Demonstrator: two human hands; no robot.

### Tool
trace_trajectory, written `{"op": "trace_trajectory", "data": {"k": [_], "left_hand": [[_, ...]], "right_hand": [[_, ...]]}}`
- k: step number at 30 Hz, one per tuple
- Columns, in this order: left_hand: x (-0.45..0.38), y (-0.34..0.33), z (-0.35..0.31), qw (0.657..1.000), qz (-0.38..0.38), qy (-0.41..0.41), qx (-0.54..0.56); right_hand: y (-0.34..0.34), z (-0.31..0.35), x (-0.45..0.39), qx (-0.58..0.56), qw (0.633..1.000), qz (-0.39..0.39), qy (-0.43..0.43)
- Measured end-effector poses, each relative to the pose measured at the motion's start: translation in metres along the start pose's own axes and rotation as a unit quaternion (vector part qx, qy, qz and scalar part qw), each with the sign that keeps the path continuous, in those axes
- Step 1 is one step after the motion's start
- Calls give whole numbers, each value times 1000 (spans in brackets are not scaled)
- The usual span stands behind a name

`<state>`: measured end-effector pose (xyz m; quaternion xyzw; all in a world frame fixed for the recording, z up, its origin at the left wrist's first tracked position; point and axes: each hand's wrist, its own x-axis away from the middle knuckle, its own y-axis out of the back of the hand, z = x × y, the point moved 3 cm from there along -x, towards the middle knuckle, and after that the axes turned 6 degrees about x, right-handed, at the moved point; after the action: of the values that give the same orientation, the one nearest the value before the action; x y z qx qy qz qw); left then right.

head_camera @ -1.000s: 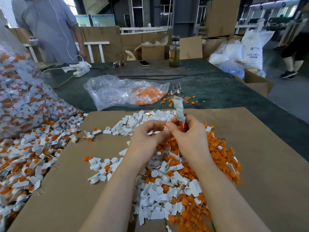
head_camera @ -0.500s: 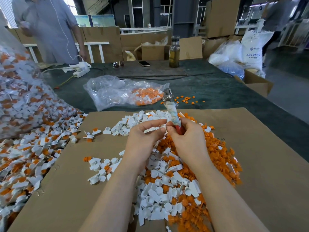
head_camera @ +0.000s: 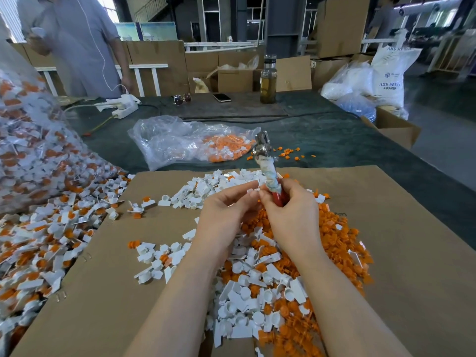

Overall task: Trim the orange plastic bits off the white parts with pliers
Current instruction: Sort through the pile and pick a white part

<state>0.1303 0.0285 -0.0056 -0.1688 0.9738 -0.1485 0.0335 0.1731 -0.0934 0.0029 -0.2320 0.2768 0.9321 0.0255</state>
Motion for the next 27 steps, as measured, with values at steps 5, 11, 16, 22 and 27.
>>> {"op": "trace_trajectory", "data": {"k": [5,11,16,22,27], "left_hand": [[0,4,-3,998,-58,2,37],[2,1,-5,996,-75,7,51],[2,2,-5,992,-96,17,74],[2,2,-6,991,-100,23,88],[3,1,-6,992,-103,14,75]], "right_hand": [[3,-1,-1,-34,999,-22,-8],[4,-2,-1,-85,996,-5,-27],[2,0,1,-95,995,11,-17],[0,1,1,-48,999,-13,8],[0,0,1,0,999,-33,24]]}}
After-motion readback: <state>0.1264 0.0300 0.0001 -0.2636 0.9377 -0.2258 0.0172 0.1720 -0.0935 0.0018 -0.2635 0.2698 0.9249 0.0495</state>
